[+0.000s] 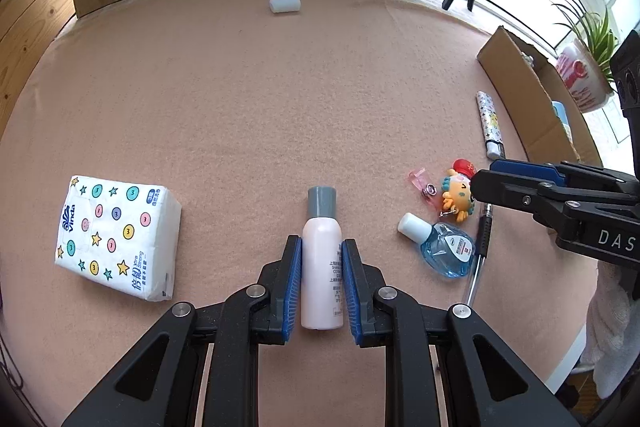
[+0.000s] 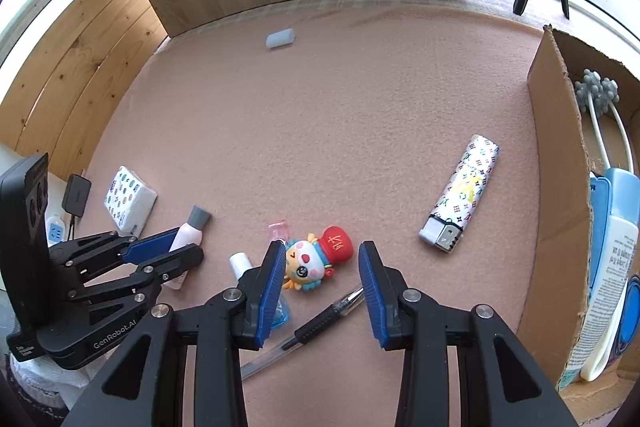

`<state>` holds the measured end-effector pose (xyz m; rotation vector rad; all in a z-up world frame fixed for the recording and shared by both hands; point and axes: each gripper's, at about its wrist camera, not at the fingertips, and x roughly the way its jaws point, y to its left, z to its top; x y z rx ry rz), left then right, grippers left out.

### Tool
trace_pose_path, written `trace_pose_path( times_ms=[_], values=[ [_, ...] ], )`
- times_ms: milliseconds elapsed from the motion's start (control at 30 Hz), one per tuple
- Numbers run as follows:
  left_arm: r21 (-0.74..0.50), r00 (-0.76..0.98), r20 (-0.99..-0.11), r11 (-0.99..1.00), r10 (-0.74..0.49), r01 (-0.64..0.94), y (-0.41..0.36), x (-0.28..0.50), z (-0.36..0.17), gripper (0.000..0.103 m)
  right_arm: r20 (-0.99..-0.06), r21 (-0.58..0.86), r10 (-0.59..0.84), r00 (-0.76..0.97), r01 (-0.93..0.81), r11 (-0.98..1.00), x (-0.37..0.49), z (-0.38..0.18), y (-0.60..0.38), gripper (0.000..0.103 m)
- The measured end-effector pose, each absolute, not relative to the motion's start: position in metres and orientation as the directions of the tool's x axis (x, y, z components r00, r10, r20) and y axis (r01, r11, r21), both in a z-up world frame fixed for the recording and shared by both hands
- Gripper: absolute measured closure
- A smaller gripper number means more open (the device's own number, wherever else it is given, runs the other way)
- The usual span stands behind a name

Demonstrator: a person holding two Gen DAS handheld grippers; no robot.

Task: Organize objects
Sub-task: 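Lift the pink bottle with the left tool while the right tool carries the keychain to the box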

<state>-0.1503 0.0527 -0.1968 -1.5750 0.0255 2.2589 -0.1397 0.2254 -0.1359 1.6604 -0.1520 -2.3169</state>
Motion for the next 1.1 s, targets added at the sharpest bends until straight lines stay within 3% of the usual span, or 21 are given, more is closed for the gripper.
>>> trace_pose_path(
  times_ms=[267,433,533,667,733,1100],
  values=[
    [-0.221,-0.29,-0.906,-0.93,0.307,-0.293,0.046,-0.146,-0.198,0.081,-0.928,0.241,-0.273,-0.254,0.148,-0.959,-0.144,-0.148,0.211,0.063],
    [-0.209,-0.284,-0.913,-0.932,0.295,-0.295,0.049,-0.143,-0.197,0.072,-0.942,0.203,-0.234,-0.239,0.149,-0.968,-0.151,-0.154,0.205,0.061],
    [-0.19,-0.295,-0.913,-0.934,0.282,-0.303,0.051,-0.141,-0.198,0.072,-0.947,0.181,-0.217,-0.237,0.164,-0.97,-0.151,-0.155,0.201,0.06],
    [-0.172,-0.303,-0.914,-0.934,0.27,-0.314,0.053,-0.138,-0.198,0.076,-0.948,0.161,-0.204,-0.243,0.185,-0.969,-0.146,-0.154,0.199,0.072],
    [-0.17,-0.307,-0.913,-0.935,0.267,-0.31,0.052,-0.138,-0.198,0.081,-0.945,0.173,-0.214,-0.247,0.178,-0.969,-0.144,-0.154,0.202,0.072],
    [-0.258,-0.313,-0.889,-0.93,0.335,-0.263,0.039,-0.135,-0.185,0.081,-0.896,0.256,-0.285,-0.34,0.128,-0.958,-0.132,-0.116,0.231,0.072]
  ],
)
